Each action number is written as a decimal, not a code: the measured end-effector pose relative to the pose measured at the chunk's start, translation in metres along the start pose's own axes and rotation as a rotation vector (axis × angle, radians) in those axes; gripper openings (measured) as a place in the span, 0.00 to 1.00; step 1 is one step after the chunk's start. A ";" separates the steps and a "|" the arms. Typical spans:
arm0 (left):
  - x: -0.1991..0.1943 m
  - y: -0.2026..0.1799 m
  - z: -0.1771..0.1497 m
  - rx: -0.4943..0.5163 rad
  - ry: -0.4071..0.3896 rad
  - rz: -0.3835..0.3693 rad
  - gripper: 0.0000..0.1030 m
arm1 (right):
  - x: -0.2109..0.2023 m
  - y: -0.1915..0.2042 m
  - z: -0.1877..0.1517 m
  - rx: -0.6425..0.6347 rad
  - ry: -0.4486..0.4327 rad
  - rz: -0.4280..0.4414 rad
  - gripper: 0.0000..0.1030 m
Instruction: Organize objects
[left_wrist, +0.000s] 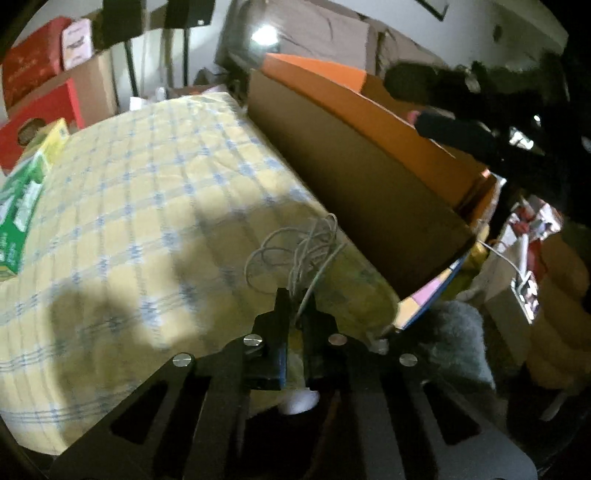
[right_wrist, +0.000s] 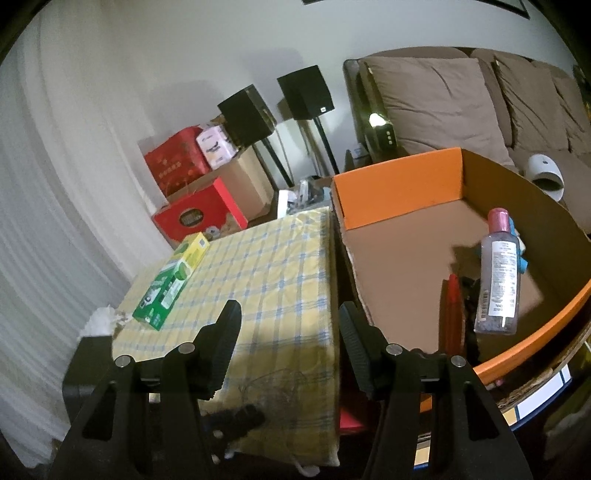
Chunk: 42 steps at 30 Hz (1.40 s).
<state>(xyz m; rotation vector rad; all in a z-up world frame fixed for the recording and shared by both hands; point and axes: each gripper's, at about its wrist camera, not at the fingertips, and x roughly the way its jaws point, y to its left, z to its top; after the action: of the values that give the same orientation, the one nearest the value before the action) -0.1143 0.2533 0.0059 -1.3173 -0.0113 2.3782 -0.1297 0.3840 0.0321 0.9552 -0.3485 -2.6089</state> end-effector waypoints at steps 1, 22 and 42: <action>-0.001 0.003 0.001 -0.003 -0.004 0.005 0.04 | 0.003 0.003 -0.002 -0.006 0.016 0.010 0.55; -0.008 0.019 -0.002 0.074 0.007 0.003 0.04 | 0.071 0.024 -0.054 -0.159 0.312 0.051 0.18; -0.013 0.017 0.000 0.137 0.035 0.047 0.04 | 0.063 0.020 -0.047 -0.171 0.256 0.044 0.17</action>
<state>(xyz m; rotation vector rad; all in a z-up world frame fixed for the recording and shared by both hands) -0.1145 0.2331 0.0127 -1.3069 0.1914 2.3482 -0.1388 0.3356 -0.0321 1.1875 -0.0786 -2.3937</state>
